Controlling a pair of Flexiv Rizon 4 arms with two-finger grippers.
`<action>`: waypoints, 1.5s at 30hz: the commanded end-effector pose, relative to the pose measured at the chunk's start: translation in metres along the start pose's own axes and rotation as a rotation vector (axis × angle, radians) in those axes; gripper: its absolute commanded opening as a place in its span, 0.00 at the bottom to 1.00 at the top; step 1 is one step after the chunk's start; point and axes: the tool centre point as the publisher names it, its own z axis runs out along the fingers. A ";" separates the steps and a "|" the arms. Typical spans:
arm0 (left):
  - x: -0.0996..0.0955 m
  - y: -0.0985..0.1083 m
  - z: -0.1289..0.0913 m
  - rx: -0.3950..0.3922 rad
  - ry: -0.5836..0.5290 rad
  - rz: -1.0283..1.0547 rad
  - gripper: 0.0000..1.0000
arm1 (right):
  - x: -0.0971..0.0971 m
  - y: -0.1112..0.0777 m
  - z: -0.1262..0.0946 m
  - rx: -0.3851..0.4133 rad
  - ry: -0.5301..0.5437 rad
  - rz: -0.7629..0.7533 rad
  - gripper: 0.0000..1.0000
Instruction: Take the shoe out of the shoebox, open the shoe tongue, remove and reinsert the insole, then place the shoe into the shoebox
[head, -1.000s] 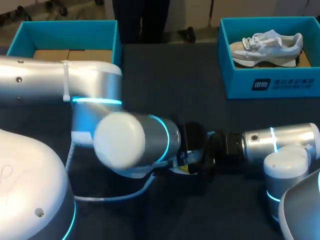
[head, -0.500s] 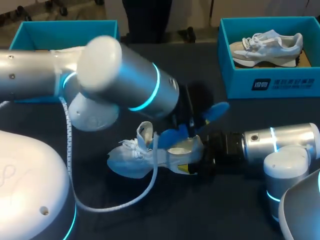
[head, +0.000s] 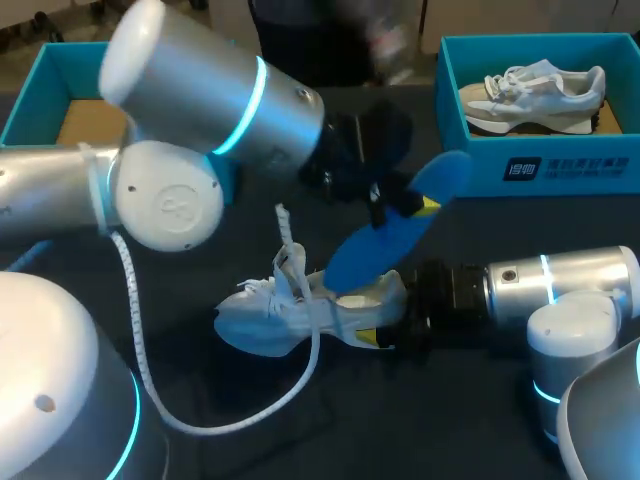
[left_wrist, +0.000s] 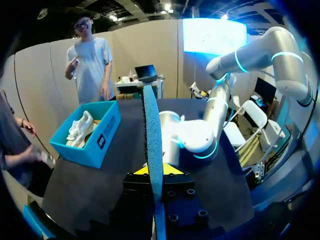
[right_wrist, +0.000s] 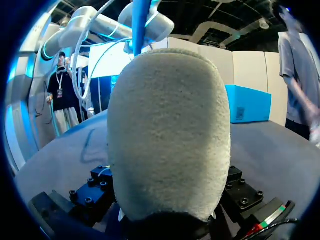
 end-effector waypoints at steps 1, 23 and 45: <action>0.000 -0.014 -0.047 0.119 0.105 0.026 0.00 | 0.001 0.001 0.001 0.004 -0.001 0.000 0.00; -0.002 -0.021 -0.054 0.141 0.110 0.034 0.00 | 0.001 0.001 0.001 0.004 -0.001 0.000 0.00; -0.012 -0.068 -0.096 0.296 0.152 -0.046 0.00 | 0.001 0.001 0.001 0.004 -0.001 0.000 0.00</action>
